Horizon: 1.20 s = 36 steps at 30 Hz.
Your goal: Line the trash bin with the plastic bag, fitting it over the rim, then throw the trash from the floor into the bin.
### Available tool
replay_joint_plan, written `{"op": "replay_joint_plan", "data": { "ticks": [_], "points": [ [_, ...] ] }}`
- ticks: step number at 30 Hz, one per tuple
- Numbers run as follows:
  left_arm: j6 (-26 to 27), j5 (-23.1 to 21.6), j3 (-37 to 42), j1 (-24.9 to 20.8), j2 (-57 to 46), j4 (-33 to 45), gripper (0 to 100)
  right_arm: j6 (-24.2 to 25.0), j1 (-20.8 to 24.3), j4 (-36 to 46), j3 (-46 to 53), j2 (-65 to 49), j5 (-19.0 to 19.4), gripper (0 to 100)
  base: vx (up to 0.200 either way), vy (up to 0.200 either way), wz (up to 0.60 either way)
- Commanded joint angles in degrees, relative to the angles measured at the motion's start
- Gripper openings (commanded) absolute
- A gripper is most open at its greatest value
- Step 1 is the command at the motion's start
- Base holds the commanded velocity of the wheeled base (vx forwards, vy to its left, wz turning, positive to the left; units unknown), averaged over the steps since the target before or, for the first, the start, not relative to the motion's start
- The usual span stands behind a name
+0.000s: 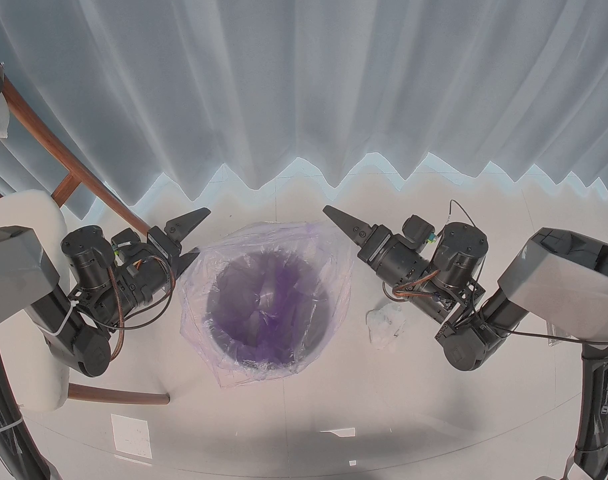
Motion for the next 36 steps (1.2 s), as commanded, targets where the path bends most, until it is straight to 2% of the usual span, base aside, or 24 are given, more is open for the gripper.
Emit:
{"op": "replay_joint_plan", "data": {
  "ticks": [1, 12, 23, 36],
  "points": [
    [-0.04, -0.56, -1.78, 0.73, 2.40, -0.03, 100, 0.03, -1.69, 0.89, -4.52, 3.77, 0.10, 100, 0.000, 0.000, 0.00],
    [-0.04, -0.65, -6.71, 0.64, 7.59, -0.03, 100, 0.03, -4.06, 0.71, -8.21, 8.60, 0.10, 100, 0.000, 0.000, 0.00],
    [-0.04, -0.65, -10.31, 2.66, 10.75, 0.15, 100, 0.38, -3.80, 0.80, -13.40, 13.17, 0.10, 100, 0.000, 0.000, 0.00],
    [0.05, -0.56, -11.98, 2.66, 14.88, 0.76, 100, 0.38, -3.89, 0.71, -16.74, 18.18, 0.01, 100, 0.000, 0.000, 0.00]
  ]
}}
